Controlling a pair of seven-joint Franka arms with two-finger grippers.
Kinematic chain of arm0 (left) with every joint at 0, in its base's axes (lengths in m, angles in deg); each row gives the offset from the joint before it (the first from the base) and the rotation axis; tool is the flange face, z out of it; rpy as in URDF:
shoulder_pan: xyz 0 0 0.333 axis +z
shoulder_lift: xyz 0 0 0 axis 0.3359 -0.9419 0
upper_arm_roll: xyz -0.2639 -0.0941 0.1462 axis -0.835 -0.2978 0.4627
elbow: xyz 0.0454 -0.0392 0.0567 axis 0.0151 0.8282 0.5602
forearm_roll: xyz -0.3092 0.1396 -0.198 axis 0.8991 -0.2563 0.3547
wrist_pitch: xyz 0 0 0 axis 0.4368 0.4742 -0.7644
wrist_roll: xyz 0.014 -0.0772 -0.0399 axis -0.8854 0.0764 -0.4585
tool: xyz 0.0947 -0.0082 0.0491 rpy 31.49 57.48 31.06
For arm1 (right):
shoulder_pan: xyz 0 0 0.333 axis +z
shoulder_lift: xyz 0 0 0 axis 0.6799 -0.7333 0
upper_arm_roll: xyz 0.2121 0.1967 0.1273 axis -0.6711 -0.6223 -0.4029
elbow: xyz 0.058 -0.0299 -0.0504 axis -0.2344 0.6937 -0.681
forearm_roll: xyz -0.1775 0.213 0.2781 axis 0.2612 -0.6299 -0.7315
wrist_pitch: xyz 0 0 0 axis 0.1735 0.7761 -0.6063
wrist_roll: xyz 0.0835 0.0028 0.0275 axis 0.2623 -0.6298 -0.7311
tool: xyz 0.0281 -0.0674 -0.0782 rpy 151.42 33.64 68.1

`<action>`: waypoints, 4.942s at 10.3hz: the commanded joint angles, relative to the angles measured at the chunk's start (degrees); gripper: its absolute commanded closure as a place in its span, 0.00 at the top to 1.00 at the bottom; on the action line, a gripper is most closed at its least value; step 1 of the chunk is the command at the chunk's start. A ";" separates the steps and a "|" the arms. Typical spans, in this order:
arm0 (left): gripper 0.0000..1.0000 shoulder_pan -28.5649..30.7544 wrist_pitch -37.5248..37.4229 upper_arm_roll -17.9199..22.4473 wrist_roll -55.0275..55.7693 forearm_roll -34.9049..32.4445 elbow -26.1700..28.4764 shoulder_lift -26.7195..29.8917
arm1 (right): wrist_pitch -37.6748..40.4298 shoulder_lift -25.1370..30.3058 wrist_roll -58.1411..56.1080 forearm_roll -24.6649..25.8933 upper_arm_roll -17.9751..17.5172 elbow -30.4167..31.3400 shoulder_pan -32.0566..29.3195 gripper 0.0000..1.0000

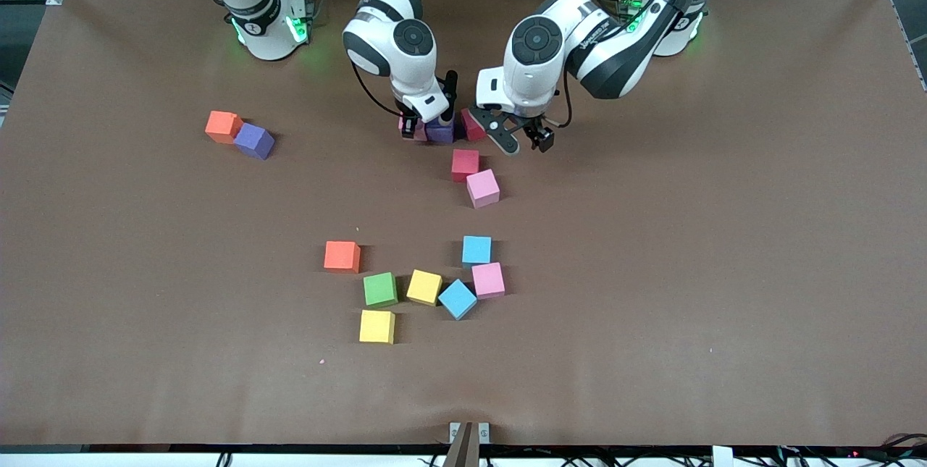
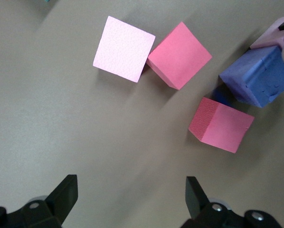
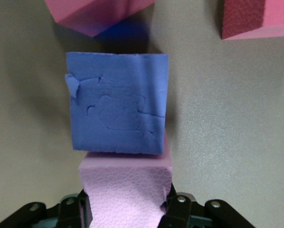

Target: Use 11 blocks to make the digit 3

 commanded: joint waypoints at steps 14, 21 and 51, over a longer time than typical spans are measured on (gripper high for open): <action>1.00 -3.66 6.63 -0.37 5.59 0.87 -0.49 -3.48 | 11.39 8.20 0.77 0.26 7.99 -2.33 -7.86 1.00; 1.00 -6.14 13.51 -4.84 4.03 -0.10 4.70 -6.14 | 20.34 -9.72 2.86 -7.46 10.58 -32.11 -28.60 1.00; 1.00 -7.02 17.99 -6.61 3.14 -15.74 2.95 -13.52 | 11.12 -23.71 47.00 -8.09 10.58 -40.66 -22.38 0.14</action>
